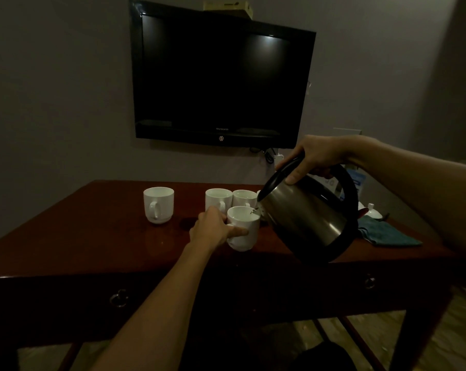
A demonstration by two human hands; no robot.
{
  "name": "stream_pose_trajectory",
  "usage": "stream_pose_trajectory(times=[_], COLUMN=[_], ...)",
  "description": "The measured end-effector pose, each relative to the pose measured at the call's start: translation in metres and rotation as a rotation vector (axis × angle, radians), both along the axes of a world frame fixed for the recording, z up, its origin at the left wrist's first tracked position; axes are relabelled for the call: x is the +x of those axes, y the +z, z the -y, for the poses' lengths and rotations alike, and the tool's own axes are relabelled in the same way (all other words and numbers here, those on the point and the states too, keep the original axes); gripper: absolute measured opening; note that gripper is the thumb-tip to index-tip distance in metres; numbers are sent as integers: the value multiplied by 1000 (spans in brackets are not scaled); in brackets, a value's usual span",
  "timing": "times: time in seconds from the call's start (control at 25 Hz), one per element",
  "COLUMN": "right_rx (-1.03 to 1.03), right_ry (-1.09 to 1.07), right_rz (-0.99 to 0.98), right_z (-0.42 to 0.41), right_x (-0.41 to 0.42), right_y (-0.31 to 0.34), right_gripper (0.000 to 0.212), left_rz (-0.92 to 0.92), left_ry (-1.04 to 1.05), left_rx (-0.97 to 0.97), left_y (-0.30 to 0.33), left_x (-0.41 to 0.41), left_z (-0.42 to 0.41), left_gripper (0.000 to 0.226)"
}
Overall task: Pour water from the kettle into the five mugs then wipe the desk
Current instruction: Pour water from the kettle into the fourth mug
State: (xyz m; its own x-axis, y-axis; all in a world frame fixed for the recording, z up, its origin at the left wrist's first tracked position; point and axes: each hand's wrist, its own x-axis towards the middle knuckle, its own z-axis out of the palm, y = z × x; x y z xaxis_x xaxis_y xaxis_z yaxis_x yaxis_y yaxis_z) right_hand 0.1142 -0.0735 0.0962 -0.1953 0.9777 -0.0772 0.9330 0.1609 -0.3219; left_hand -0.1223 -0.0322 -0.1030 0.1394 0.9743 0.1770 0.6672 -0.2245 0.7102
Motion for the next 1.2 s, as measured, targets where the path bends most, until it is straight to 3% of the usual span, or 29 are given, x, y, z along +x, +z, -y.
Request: stream_pose_trajectory(times=[0.6, 1.2], right_rx=[-11, -9], right_ry=[-11, -12], right_rz=[3, 10], right_z=[-1, 0], right_x=[-3, -5], right_y=[1, 3], right_gripper=[65, 61], left_rz=[4, -3], left_ry=[-21, -13], left_rx=[8, 0], left_y=[1, 1], left_x=[-1, 0], left_z=[1, 2], left_gripper=[52, 54])
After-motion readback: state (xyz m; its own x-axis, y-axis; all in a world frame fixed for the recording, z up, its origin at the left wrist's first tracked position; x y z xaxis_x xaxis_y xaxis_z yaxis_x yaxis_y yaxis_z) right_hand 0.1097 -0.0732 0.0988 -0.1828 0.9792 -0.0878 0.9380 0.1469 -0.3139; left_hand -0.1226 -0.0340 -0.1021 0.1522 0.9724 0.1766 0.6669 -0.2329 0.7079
